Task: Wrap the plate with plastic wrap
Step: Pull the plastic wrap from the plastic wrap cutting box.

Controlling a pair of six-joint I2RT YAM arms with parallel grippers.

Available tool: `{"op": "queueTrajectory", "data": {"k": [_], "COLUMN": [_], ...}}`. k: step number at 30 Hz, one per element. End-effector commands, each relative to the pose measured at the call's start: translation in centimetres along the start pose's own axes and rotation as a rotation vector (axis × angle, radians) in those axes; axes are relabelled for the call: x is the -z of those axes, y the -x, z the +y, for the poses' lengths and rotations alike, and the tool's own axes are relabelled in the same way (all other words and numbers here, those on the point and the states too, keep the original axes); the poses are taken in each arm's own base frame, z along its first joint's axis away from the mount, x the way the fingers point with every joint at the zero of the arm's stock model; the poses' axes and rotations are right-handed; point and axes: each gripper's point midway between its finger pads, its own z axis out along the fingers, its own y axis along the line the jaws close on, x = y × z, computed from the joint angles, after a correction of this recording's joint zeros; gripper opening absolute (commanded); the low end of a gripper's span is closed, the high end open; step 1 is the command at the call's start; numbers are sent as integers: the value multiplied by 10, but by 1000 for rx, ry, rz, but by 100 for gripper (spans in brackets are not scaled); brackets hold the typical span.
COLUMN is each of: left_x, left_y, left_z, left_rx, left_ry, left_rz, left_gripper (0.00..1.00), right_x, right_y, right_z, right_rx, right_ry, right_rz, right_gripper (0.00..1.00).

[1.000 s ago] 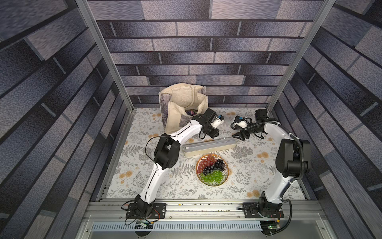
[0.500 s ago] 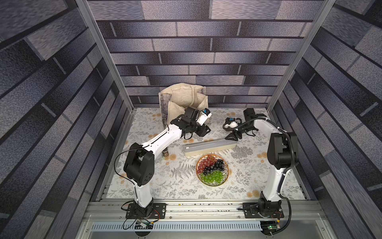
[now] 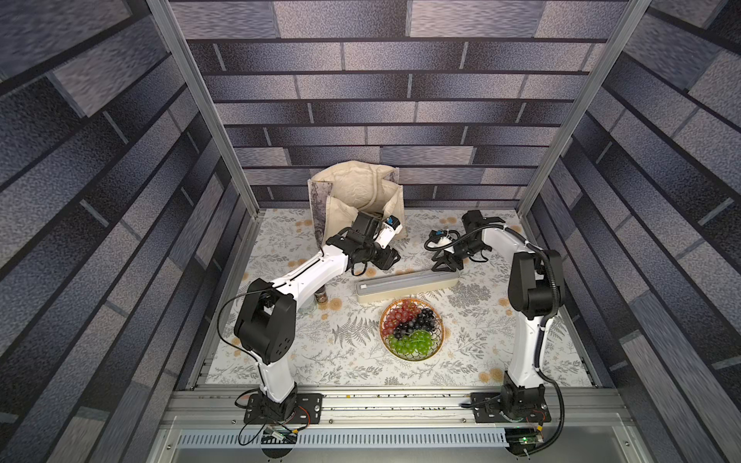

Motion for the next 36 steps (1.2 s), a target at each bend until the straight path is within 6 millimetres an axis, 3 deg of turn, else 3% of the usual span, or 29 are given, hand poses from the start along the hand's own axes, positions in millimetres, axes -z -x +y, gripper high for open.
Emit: {"op": "queueTrajectory", "data": {"k": [1, 9, 11, 15, 16, 21, 22, 25, 36], "left_x": [13, 13, 13, 11, 10, -1, -6, -22, -71], "left_y": [6, 4, 4, 5, 5, 4, 3, 3, 8], "left_z": [2, 3, 3, 2, 2, -4, -5, -14, -54], "left_rx": [-1, -9, -8, -5, -3, -9, -8, -20, -50], "left_ry": [23, 32, 30, 20, 19, -19, -30, -73, -241], "left_rz": [-30, -23, -25, -29, -31, -38, -33, -11, 18], "left_gripper": [57, 57, 57, 57, 58, 70, 71, 73, 77], "right_x": [-6, -12, -13, -10, -8, 9, 20, 25, 23], "right_y": [-2, -4, -5, -7, -5, 12, 22, 29, 22], "right_z": [5, 7, 8, 13, 13, 13, 14, 19, 28], "right_rx": [-32, -32, -36, -43, -41, 3, 32, 56, 42], "right_ry": [41, 63, 70, 69, 58, -45, -79, -107, -112], "right_rz": [18, 49, 60, 86, 85, 41, 25, -5, -4], "right_gripper": [46, 43, 34, 3, 0, 0, 0, 0, 0]}}
